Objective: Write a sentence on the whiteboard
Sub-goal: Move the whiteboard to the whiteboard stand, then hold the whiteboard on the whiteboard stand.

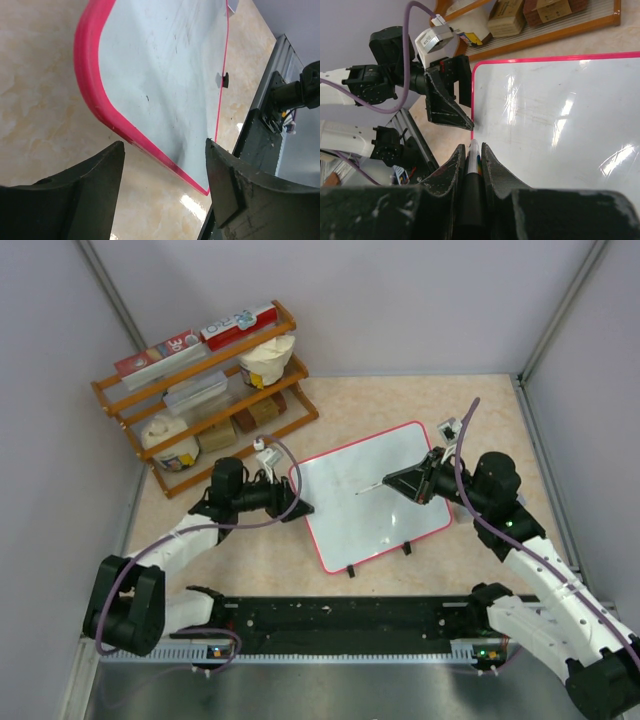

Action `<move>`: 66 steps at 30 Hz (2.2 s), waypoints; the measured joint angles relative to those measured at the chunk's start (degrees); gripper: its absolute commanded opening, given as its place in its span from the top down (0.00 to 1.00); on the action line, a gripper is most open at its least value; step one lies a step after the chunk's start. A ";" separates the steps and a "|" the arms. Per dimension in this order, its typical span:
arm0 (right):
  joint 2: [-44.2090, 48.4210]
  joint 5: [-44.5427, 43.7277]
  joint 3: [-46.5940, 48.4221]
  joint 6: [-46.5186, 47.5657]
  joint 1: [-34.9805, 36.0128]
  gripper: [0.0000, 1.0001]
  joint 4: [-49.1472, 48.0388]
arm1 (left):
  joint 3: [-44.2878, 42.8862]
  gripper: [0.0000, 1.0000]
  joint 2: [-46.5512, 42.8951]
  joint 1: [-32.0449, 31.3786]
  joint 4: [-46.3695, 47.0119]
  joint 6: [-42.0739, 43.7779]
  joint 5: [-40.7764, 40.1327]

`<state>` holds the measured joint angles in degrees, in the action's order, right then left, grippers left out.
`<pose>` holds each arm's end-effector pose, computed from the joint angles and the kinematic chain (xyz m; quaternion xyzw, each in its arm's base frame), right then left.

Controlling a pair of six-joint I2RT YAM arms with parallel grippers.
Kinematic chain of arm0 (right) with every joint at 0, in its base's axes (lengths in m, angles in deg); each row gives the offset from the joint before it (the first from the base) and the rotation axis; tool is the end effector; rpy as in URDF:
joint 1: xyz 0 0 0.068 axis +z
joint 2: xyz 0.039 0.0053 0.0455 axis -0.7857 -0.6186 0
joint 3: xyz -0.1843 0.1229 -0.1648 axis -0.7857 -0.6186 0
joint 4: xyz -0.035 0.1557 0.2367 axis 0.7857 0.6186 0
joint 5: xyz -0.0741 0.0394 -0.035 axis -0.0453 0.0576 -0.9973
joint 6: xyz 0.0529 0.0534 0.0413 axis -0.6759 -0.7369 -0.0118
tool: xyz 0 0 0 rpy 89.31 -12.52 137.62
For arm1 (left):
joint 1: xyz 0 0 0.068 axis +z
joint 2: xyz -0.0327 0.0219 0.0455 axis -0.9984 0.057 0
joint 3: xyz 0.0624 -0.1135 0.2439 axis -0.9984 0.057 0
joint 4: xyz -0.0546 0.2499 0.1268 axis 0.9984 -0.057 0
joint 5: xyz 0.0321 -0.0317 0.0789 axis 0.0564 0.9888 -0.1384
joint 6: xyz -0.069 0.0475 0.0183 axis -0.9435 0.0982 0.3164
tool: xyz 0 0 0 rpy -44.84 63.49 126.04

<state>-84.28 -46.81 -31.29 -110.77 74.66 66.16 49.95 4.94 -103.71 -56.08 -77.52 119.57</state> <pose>0.2109 0.1348 0.3202 -0.1561 0.7201 0.4755 0.4807 0.2570 -0.1373 0.1771 0.2191 0.7831 -0.4667 0.3478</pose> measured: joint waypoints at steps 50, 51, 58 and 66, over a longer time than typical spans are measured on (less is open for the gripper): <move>-5.03 -14.47 3.04 9.11 8.15 1.00 -0.39 | 2.95 0.27 -1.70 4.15 12.07 -4.52 3.41; -4.98 -14.53 3.04 9.33 8.15 1.00 -0.33 | 2.97 0.27 -1.70 4.15 12.31 -4.48 3.32; -5.51 -15.47 3.17 10.16 8.15 1.00 -0.07 | 2.97 0.28 -0.66 4.15 13.44 -4.48 3.50; -9.42 -15.80 4.17 10.56 8.31 1.00 -1.73 | 2.32 0.34 3.69 4.15 16.96 -6.12 6.86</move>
<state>-93.70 -62.61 -27.11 -100.21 82.97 64.44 52.27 8.63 -99.55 -39.12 -83.64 126.44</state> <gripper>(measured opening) 0.115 0.691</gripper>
